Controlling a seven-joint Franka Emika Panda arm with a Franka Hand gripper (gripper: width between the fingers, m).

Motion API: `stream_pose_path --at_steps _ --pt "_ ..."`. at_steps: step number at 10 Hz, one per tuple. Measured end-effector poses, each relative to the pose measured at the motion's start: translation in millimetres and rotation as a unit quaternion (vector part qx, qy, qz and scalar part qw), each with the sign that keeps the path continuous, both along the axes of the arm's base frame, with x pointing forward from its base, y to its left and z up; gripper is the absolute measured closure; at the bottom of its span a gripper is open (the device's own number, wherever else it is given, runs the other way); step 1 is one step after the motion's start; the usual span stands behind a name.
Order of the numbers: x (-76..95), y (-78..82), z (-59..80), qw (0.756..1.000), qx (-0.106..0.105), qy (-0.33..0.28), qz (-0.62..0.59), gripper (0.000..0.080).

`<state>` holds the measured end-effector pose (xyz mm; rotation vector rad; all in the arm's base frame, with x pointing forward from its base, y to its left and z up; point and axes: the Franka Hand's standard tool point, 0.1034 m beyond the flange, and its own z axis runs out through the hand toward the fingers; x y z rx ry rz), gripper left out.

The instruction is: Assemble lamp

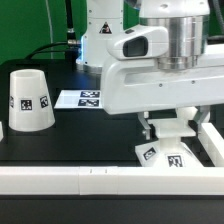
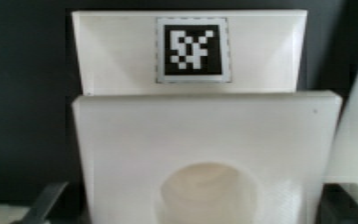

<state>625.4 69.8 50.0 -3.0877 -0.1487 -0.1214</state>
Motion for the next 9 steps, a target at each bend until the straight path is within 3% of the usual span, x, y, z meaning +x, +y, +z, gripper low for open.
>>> stream_pose_path --at_steps 2,6,7,8,9 --pt "8.8 9.9 0.3 1.0 0.002 -0.003 -0.01 0.0265" --pt "9.6 16.0 0.5 1.0 0.002 0.001 -0.011 0.0265" --pt "9.6 16.0 0.5 1.0 0.002 0.001 -0.01 0.0212" --pt "9.6 16.0 0.5 1.0 0.002 0.001 -0.01 0.0212" --pt "9.6 16.1 0.4 1.0 0.002 0.001 -0.009 0.0122"
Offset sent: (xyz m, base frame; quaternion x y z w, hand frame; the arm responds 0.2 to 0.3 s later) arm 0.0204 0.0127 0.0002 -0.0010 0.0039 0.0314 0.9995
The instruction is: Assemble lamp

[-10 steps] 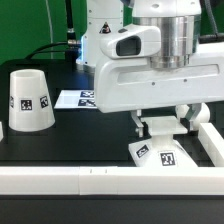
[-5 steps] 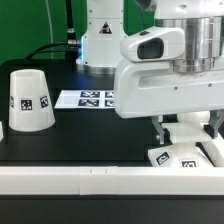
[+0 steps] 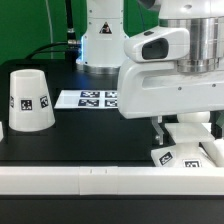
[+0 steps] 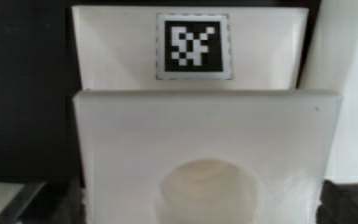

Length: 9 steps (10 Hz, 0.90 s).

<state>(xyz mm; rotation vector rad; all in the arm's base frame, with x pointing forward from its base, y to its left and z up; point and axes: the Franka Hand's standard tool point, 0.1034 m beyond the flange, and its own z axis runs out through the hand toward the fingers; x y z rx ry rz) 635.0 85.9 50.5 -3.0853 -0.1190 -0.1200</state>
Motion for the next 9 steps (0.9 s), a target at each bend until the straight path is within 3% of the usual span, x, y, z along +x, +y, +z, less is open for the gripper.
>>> stream_pose_path --at_steps 2,3,7,9 --pt "-0.2 -0.2 0.0 1.0 0.0 0.0 0.001 0.0103" --pt "-8.9 -4.8 3.3 1.0 0.002 -0.006 0.006 0.0103" --pt "-77.2 -4.9 27.1 1.0 0.0 0.007 -0.009 0.0101" --pt "-95.8 6.9 31.1 1.0 0.0 0.015 -0.026 0.0101"
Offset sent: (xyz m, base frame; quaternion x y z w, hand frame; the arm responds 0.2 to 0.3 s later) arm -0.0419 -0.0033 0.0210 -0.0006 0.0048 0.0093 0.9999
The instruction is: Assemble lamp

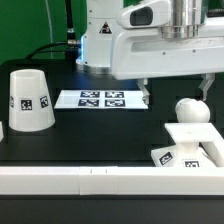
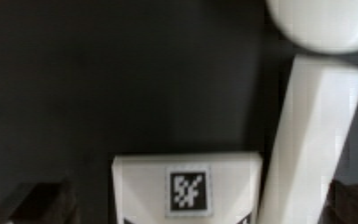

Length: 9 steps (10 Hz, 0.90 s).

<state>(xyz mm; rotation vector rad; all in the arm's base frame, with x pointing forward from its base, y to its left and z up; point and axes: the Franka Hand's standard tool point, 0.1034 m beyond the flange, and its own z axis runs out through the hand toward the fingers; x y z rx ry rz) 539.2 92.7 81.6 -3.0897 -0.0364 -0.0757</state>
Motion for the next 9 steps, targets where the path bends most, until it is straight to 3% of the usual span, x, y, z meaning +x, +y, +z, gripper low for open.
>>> stream_pose_path --at_steps 3,7,9 --pt "-15.2 32.2 -6.4 1.0 0.011 0.016 -0.019 0.0101" --pt "-16.3 30.0 -7.6 0.999 0.009 0.028 -0.012 0.0101" --pt "-22.1 27.4 -10.5 0.994 0.004 0.106 0.005 0.0101"
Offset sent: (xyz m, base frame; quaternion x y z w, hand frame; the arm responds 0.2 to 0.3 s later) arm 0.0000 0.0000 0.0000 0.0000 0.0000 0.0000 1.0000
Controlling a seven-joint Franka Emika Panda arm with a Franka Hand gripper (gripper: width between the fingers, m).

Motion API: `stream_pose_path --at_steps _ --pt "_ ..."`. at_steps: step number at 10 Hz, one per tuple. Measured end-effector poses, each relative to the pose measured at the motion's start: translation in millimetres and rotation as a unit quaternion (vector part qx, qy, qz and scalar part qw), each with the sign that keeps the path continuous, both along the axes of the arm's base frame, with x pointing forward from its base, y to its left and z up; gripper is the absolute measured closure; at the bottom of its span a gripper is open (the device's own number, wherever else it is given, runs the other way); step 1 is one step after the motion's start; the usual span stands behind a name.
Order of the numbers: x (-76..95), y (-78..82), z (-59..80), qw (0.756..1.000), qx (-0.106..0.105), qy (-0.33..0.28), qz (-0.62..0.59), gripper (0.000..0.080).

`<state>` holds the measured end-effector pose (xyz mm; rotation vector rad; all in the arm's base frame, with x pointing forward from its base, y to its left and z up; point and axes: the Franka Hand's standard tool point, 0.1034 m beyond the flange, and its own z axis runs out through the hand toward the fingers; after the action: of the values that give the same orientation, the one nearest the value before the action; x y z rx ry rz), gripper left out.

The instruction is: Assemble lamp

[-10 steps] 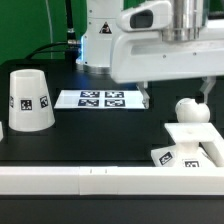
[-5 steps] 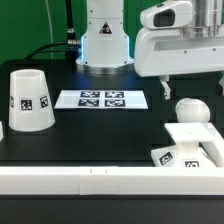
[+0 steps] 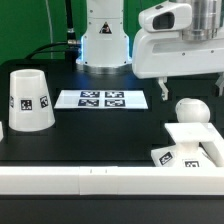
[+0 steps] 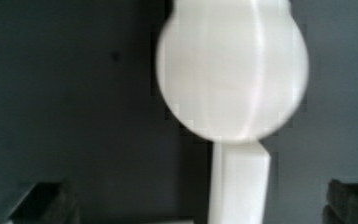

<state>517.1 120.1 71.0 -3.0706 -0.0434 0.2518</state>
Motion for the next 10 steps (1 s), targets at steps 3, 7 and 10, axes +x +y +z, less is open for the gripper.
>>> stream_pose_path --at_steps 3,7,10 --pt "-3.8 11.0 -9.2 0.996 -0.008 0.093 0.003 0.0101" --pt "-12.4 8.5 -12.2 0.975 -0.019 0.222 0.011 0.0101" --pt "-24.0 8.4 -19.5 0.952 -0.027 0.305 0.015 0.0101"
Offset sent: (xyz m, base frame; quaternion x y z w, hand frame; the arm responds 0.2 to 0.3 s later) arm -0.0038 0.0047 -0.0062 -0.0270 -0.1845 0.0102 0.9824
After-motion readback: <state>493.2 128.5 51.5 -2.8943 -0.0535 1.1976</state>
